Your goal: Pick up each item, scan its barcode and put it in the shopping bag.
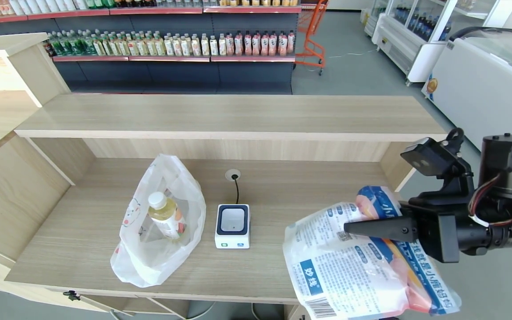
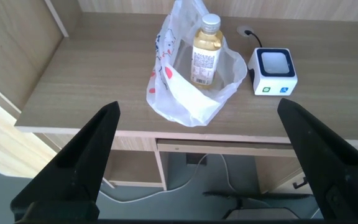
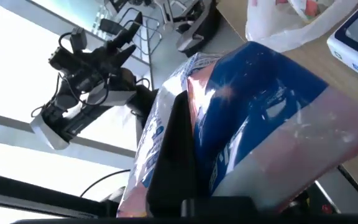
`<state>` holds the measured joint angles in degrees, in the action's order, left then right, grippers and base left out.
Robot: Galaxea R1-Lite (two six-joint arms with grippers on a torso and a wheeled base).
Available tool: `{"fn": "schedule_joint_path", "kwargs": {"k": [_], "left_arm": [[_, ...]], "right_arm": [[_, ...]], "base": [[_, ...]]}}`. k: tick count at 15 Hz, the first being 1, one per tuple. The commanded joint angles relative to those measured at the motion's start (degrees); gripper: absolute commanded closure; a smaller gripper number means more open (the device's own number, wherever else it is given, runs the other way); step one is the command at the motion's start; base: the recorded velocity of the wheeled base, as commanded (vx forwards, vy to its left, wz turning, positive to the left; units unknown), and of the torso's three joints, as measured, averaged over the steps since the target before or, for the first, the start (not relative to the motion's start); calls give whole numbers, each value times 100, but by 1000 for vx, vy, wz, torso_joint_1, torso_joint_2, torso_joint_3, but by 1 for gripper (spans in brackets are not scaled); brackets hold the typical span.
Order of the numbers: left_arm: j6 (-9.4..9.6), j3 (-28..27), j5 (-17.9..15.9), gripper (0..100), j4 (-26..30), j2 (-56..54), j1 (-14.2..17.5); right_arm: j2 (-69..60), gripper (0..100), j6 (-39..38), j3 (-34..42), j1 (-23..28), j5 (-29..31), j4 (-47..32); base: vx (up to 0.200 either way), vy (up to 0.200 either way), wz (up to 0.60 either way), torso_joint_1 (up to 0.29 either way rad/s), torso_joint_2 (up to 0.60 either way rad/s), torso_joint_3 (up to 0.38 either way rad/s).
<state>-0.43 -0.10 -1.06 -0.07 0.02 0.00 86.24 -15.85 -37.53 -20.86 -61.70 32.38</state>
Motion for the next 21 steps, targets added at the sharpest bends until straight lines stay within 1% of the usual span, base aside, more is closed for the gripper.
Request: {"fn": "schedule_joint_path", "kwargs": {"k": [1,3,7,16,18,19,20,21], "left_arm": [[-1,1,1,0,-1,-2,0],[-1,1,1,0,-1,-2,0],[-1,1,1,0,-1,-2,0],[-1,1,1,0,-1,-2,0],[-1,1,1,0,-1,-2,0],[-1,1,1,0,-1,-2,0],[-1,1,1,0,-1,-2,0],[-1,1,1,0,-1,-2,0]], "right_arm": [[7,100,-243,-35,-270,272,23],[113,100,-279,-87,-481,589,23],[227,100,-261,-52,-674,896,14],[157,100,-252,-52,-656,931,49],[139,100,-138,-61,-648,949,76],[165,100,231,-87,-577,1098,155],[253,100,952,-175,-437,1450,260],[394,100,1769,-316,-147,1766,278]], "base": [[0,0,0,0,0,0],[0,0,0,0,0,0],[0,0,0,0,0,0],[0,0,0,0,0,0],[0,0,0,0,0,0],[0,0,0,0,0,0],[0,0,0,0,0,0],[0,0,0,0,0,0]]}}
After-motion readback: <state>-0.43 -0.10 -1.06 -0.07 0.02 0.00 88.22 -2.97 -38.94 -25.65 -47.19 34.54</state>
